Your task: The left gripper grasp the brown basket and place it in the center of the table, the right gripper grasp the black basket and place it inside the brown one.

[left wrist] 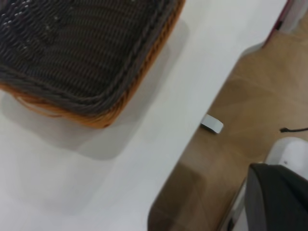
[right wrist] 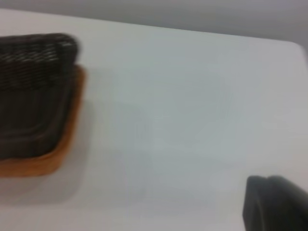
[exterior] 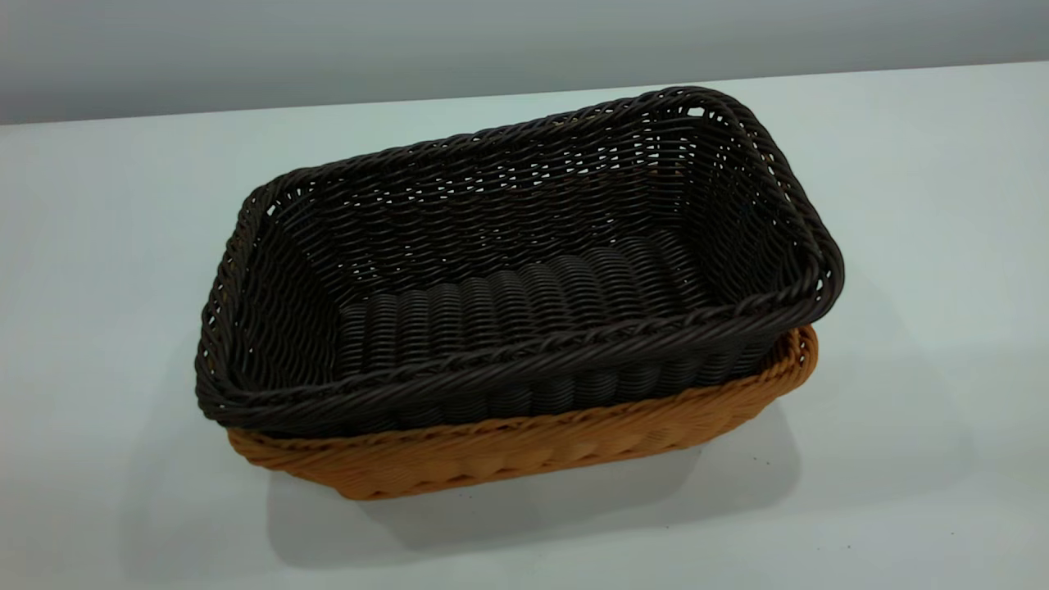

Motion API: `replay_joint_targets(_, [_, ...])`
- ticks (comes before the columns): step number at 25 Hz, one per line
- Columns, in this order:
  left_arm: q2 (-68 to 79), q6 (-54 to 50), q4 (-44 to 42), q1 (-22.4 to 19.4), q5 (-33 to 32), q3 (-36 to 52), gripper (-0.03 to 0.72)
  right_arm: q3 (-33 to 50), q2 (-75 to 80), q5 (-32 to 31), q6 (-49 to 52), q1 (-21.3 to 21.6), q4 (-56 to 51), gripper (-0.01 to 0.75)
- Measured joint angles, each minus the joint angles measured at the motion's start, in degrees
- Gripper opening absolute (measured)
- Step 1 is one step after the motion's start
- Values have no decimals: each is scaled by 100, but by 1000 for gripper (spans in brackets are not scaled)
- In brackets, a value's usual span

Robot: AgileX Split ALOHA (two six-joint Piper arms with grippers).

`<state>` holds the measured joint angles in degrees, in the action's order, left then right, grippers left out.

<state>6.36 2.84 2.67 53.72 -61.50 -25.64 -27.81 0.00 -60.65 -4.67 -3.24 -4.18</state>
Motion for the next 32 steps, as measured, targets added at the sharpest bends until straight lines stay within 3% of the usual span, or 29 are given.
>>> replay_joint_targets(2, [0,0,0,-346,0,0,-1,0,0,0,0,445,0,1])
replay_joint_targets(6, [0,6,-2,-1525,0,0,-1,0,0,0,0,1075,0,1])
replay_joint_targets(12, [0,6,-2,-3706,0,0,-1,0,0,0,0,1124,0,1])
replay_joint_targets(16, [0,6,-7,-4923,0,0,-1,0,0,0,0,1119,0,1])
replay_joint_targets(18, [-86,6,-7,-5330,0,0,-1,0,0,0,0,1119,0,1])
replay_joint_targets(21, [-439,6,-13,-5630,0,0,-1,0,0,0,0,1119,0,1])
replay_joint_targets(32, [-636,0,18,-5639,-70,-48,-1,0,0,0,0,1125,0,1])
